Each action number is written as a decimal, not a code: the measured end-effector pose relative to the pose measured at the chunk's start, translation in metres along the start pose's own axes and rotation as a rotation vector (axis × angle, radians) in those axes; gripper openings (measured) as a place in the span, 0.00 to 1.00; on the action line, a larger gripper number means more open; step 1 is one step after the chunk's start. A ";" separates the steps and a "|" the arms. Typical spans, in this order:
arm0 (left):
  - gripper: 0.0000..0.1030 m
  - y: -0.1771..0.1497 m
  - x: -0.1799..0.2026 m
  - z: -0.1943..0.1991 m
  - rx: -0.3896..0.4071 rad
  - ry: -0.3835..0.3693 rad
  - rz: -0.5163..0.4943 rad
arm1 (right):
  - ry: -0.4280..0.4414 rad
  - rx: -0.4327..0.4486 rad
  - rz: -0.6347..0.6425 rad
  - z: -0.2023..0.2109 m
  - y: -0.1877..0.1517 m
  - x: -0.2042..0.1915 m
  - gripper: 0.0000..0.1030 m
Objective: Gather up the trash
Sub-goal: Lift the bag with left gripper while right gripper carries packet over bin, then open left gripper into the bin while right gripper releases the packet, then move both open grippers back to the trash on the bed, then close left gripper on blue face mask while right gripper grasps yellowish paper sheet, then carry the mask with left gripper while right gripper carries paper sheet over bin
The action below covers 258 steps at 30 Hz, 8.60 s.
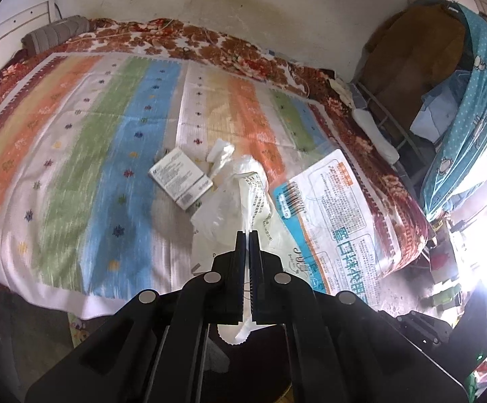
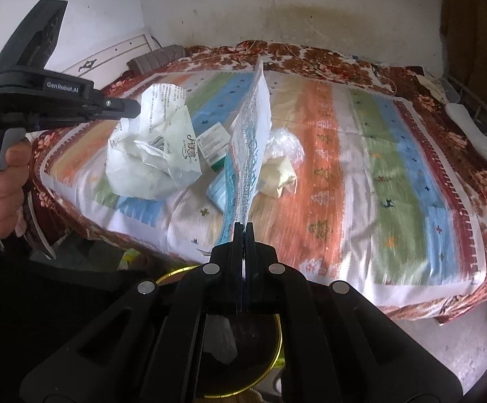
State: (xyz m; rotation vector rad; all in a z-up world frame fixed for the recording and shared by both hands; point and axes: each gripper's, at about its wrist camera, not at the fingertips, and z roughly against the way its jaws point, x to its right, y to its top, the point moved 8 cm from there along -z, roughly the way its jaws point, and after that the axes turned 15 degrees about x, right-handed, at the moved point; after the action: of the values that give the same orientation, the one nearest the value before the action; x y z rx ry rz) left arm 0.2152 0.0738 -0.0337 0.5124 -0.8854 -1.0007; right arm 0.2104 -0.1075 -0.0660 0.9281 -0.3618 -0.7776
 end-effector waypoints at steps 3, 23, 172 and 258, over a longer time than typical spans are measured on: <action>0.01 -0.005 0.004 0.004 0.005 -0.004 -0.006 | 0.004 0.003 0.006 0.005 -0.004 -0.003 0.00; 0.01 -0.051 0.021 0.022 -0.029 -0.008 -0.046 | 0.027 -0.064 -0.006 0.026 -0.050 -0.018 0.00; 0.79 -0.070 -0.059 -0.187 -0.328 0.065 -0.117 | 0.031 -0.293 -0.327 -0.215 -0.001 0.082 0.45; 0.06 -0.048 0.008 -0.013 -0.129 -0.001 0.076 | -0.017 -0.065 -0.067 -0.023 -0.001 0.015 0.05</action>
State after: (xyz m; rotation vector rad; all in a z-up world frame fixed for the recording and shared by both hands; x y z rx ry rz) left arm 0.2040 0.0442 -0.0723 0.3667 -0.8293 -0.9813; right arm 0.2338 -0.1056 -0.0804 0.8764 -0.3199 -0.8545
